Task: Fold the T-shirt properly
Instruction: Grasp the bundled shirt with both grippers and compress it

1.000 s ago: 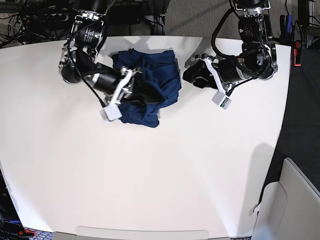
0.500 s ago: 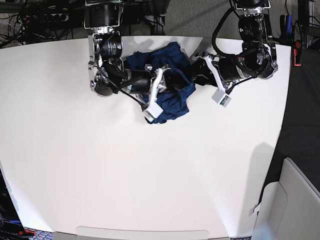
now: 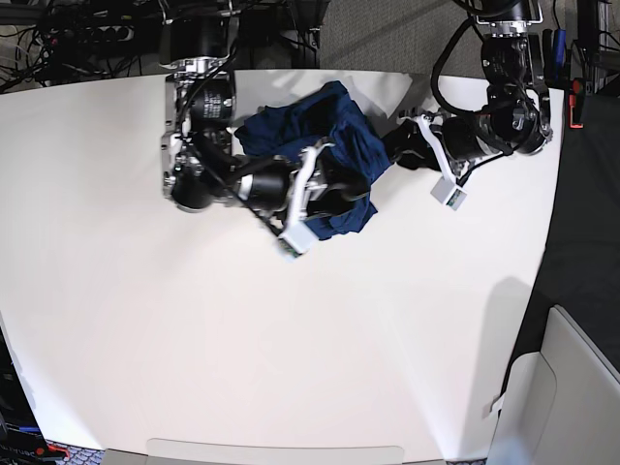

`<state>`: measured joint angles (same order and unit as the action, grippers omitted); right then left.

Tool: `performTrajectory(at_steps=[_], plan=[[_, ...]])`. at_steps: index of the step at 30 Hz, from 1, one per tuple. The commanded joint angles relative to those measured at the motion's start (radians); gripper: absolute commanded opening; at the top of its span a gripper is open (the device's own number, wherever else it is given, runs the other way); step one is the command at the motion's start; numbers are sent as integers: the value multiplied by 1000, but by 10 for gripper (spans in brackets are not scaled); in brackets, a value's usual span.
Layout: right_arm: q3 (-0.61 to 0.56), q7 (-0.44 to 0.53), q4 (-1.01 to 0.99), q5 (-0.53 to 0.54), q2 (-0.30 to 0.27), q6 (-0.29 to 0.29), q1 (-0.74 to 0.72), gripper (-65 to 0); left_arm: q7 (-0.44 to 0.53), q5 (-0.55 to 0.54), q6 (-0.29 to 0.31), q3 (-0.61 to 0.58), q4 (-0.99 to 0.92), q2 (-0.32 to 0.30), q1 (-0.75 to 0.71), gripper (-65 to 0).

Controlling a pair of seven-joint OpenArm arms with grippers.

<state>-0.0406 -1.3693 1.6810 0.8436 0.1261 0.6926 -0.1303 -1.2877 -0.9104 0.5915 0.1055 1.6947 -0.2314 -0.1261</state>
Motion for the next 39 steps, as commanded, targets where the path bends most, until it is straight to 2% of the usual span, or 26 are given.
performTrajectory(at_steps=[1,8,12,14,17,19,22,25,28,32,34,39], plan=[[23,4,29,18,-16,6,-13,-415,10,-20,2,3,6,-18,15,-385],[256,37,34,7,-115,6,-52,-415,1,-22,2,1,-6,-64,3,-385],[267,74,-29,-73,-173,6,-91,-415,12,-23,2,4,-5,-92,-17,-387],[262,74,-45,-125,-176,6,-96,-415,18,-29,2,21,2,-115,-17,-402],[259,74,-49,-188,-168,6,-96,-415,38,-31,3,96,104,-108,-28,-443],[253,74,-49,-232,-139,6,-93,-415,41,-31,3,124,196,-76,-31,-455],[199,75,-49,-295,-127,6,-93,-415,30,-32,3,118,288,-32,-7,-457],[141,95,-43,-341,-105,6,-88,-415,12,-25,5,15,299,17,42,-456],[118,103,-43,-341,-101,6,-70,-415,20,-20,3,-80,284,46,81,-455],[117,103,-42,-341,-99,6,-52,-415,21,58,3,-114,278,109,127,-455],[115,98,-43,-341,-102,6,-47,-415,27,106,3,-181,265,116,159,-455],[67,97,-43,-343,-105,6,-25,-428,128,259,6,-332,262,116,202,-454]])
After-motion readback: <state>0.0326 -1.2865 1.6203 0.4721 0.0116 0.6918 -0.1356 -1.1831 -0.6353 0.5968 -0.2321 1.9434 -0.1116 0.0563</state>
